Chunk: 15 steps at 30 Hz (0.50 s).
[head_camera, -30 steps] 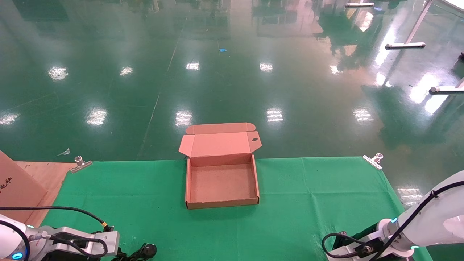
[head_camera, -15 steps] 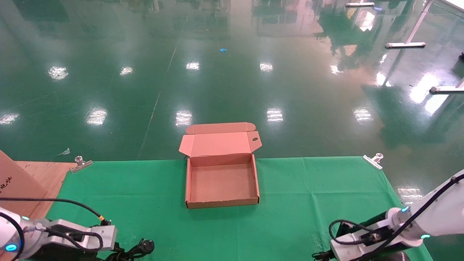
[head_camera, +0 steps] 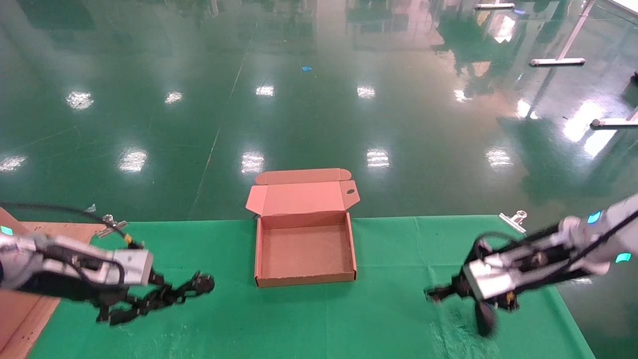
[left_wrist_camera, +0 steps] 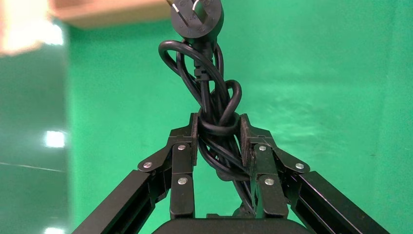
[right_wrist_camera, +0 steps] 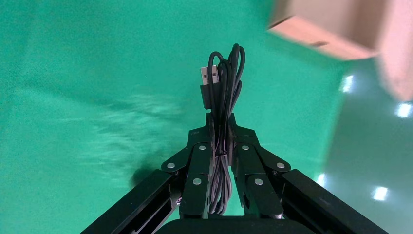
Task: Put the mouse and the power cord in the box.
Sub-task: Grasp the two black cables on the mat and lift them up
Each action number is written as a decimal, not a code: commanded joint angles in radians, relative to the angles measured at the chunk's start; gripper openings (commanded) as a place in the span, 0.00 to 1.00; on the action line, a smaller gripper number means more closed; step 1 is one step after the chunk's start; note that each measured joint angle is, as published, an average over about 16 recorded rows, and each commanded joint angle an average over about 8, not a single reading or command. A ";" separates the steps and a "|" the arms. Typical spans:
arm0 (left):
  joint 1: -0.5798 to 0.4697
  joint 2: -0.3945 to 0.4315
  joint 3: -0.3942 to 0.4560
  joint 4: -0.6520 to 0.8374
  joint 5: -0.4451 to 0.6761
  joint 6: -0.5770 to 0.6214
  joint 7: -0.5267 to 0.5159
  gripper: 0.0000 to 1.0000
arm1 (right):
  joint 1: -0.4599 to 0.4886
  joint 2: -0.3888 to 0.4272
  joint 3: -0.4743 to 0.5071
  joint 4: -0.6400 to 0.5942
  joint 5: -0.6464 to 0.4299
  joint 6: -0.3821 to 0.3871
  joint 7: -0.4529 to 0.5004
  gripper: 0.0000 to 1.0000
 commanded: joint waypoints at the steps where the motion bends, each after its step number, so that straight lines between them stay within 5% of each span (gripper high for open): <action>1: -0.020 -0.010 -0.002 -0.060 -0.001 0.024 -0.031 0.00 | 0.034 0.008 0.005 0.015 0.007 -0.027 0.007 0.00; 8: -0.114 0.016 -0.014 -0.181 0.003 0.039 -0.101 0.00 | 0.129 -0.052 0.017 0.082 0.019 -0.030 0.110 0.00; 15: -0.243 0.116 0.001 -0.128 0.048 0.001 -0.037 0.00 | 0.188 -0.170 0.022 0.091 0.018 0.053 0.204 0.00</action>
